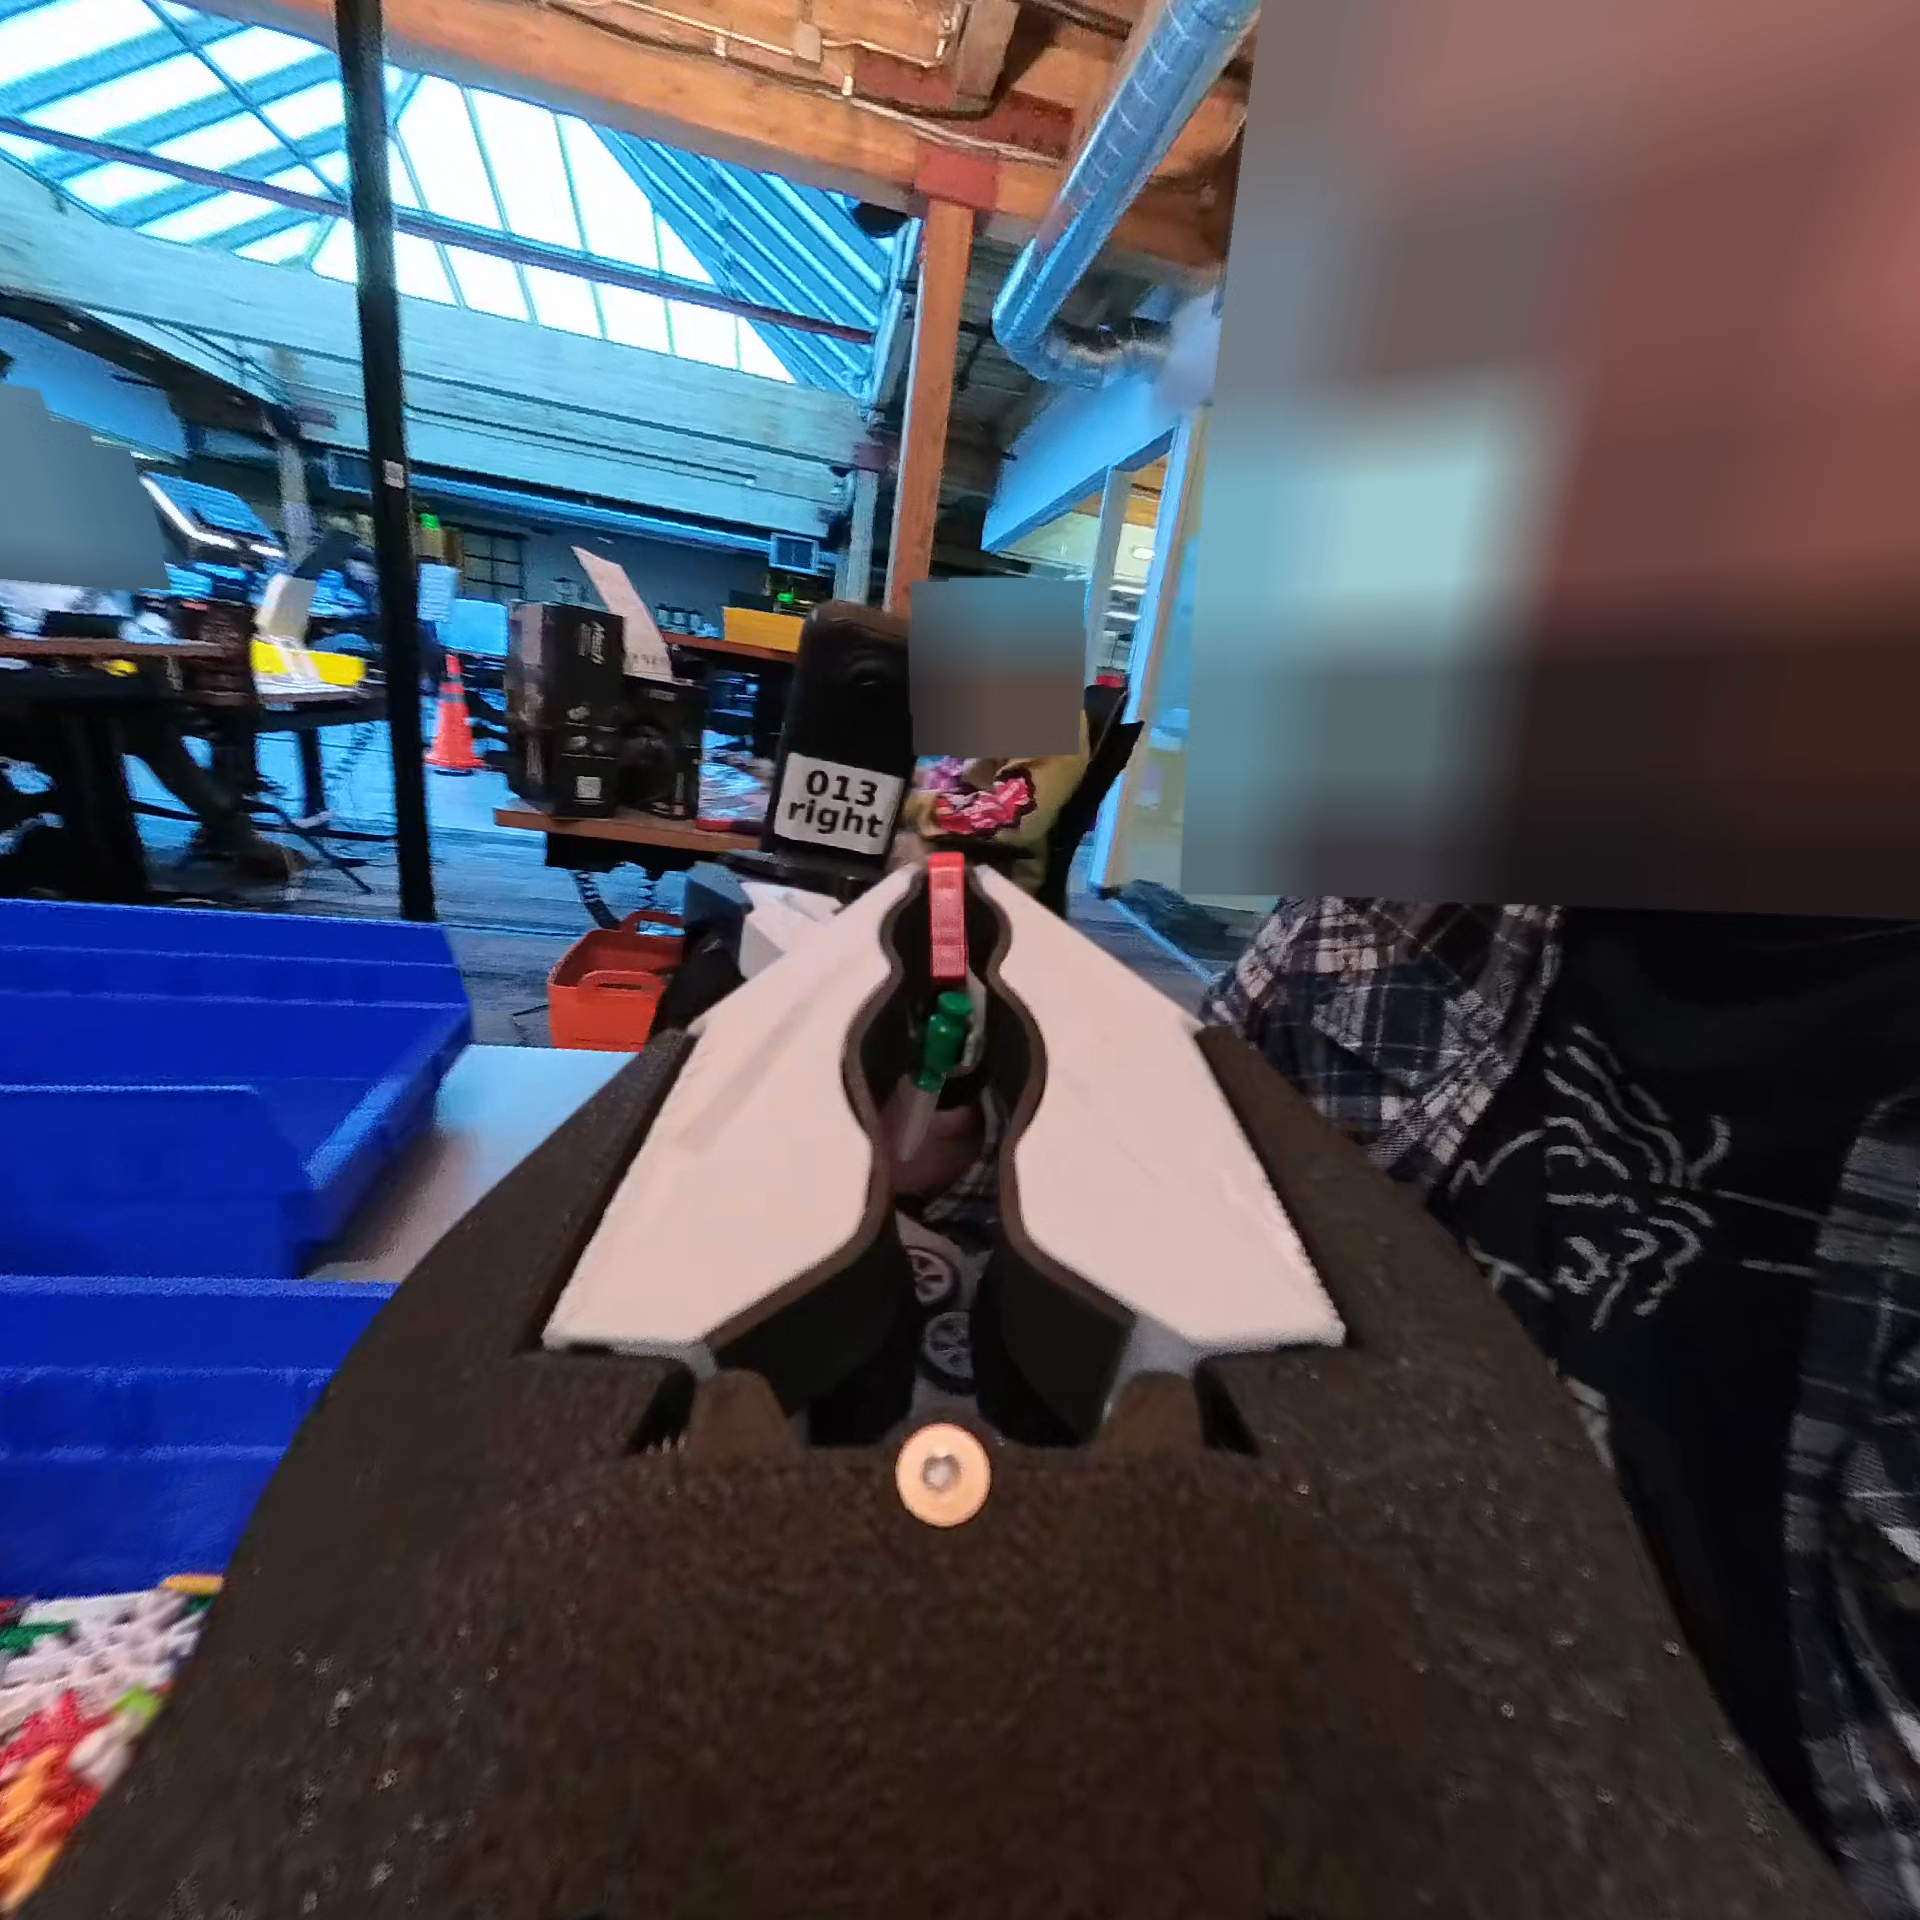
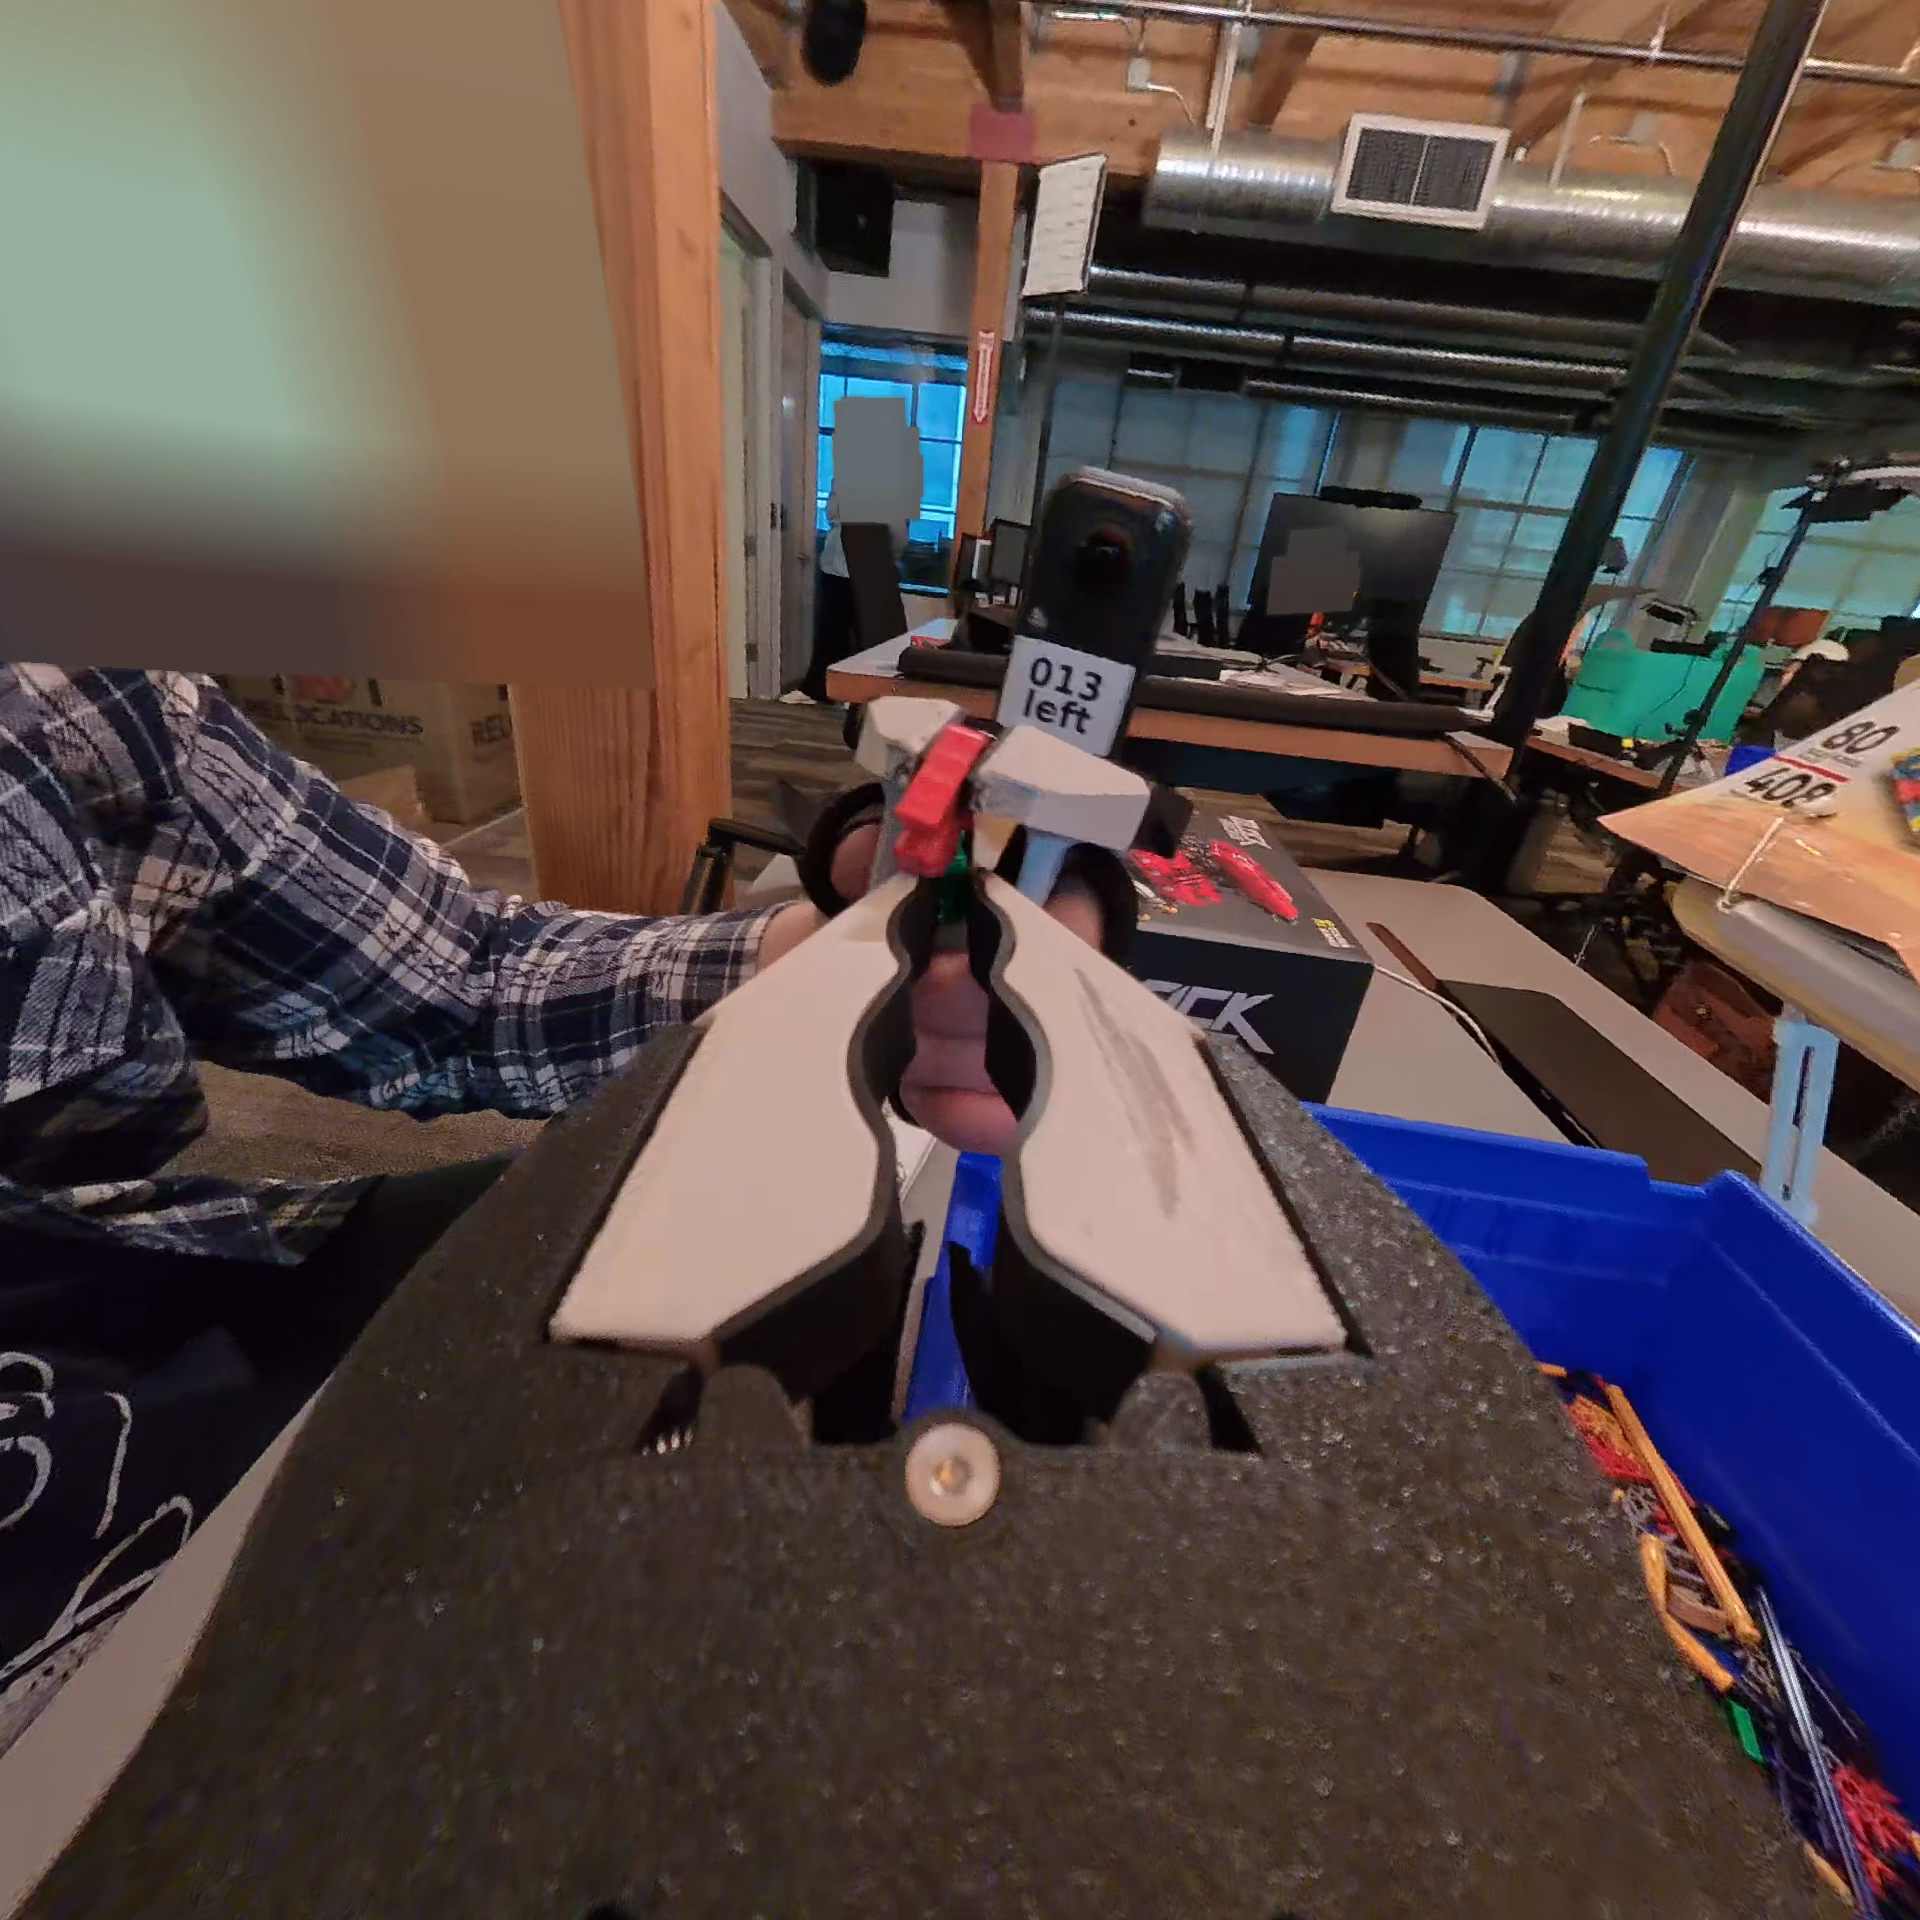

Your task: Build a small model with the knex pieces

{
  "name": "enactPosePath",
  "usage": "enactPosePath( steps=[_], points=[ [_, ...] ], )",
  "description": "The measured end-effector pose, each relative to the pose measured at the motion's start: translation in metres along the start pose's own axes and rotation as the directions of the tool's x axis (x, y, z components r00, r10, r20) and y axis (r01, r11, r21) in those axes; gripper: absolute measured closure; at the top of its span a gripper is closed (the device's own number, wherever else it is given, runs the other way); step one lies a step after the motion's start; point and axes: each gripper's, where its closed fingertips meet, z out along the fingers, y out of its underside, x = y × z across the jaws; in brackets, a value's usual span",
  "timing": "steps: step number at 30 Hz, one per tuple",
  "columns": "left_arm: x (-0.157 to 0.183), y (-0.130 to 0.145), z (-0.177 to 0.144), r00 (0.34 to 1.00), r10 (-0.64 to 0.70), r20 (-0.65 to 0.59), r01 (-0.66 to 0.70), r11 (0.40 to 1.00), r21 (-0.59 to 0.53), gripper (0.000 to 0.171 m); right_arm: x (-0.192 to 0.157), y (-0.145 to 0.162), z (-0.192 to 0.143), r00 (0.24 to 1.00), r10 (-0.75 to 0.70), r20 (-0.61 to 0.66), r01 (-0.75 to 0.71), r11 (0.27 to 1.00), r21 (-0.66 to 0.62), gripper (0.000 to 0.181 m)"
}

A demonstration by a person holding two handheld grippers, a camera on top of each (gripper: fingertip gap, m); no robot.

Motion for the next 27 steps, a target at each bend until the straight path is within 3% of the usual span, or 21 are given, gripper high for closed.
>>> enactPosePath(
  steps=[6,8,12,15,21,25,27],
  points=[
    [-0.024,-0.020,-0.016,0.968,0.122,0.220,-0.129,0.991,0.020,0.169,0.026,0.009,-0.012,0.993,0.054,-0.107,-0.060,0.997,-0.051,0.177],
    [-0.050,-0.013,-0.027,0.908,0.192,0.372,-0.169,0.981,-0.093,0.168,0.043,0.028,-0.015,0.979,0.056,-0.196,-0.085,0.986,-0.143,0.177],
    [-0.068,0.006,-0.028,0.878,0.199,0.435,-0.127,0.974,-0.189,0.168,0.072,0.076,-0.021,0.930,0.050,-0.364,-0.186,0.919,-0.347,0.174],
    [-0.082,0.021,-0.030,0.831,0.267,0.487,-0.135,0.947,-0.290,0.168,0.084,0.111,-0.031,0.896,-0.014,-0.443,-0.234,0.834,-0.500,0.158],
    [-0.091,0.028,-0.033,0.762,0.374,0.529,-0.151,0.897,-0.416,0.168,0.087,0.097,-0.033,0.889,0.024,-0.458,-0.246,0.868,-0.432,0.158],
    [-0.104,0.045,-0.041,0.682,0.486,0.546,-0.119,0.810,-0.574,0.167,0.097,0.082,-0.043,0.859,0.025,-0.511,-0.246,0.897,-0.369,0.158],
    [-0.121,0.057,-0.055,0.598,0.536,0.595,-0.034,0.759,-0.650,0.151,0.100,0.082,-0.046,0.849,0.032,-0.528,-0.258,0.896,-0.362,0.158]
  ],
)
